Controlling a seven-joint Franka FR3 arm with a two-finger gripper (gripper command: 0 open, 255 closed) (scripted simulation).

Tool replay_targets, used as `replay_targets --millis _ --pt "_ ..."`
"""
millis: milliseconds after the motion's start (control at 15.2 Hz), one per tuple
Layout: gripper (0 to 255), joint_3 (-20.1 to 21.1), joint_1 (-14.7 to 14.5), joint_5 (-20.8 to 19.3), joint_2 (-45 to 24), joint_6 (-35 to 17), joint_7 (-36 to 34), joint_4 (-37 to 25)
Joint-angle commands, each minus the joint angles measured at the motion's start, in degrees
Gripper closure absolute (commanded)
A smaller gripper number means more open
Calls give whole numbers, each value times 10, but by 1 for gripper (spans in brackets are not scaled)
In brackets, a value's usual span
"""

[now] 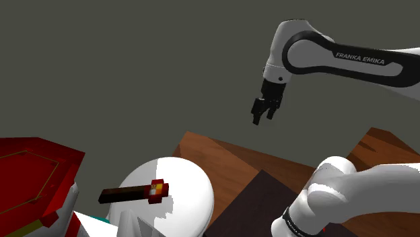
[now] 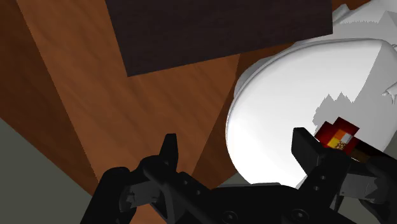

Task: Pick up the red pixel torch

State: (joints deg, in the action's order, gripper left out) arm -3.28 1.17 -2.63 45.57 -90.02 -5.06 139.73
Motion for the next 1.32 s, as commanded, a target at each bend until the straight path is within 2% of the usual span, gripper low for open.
replay_targets --millis 0,594,1254 --pt "0 0 0 0 0 0 0 0" --pt "0 17 -47 11 -166 -152 44 -8" --pt "0 47 -90 16 -368 -279 90 -78"
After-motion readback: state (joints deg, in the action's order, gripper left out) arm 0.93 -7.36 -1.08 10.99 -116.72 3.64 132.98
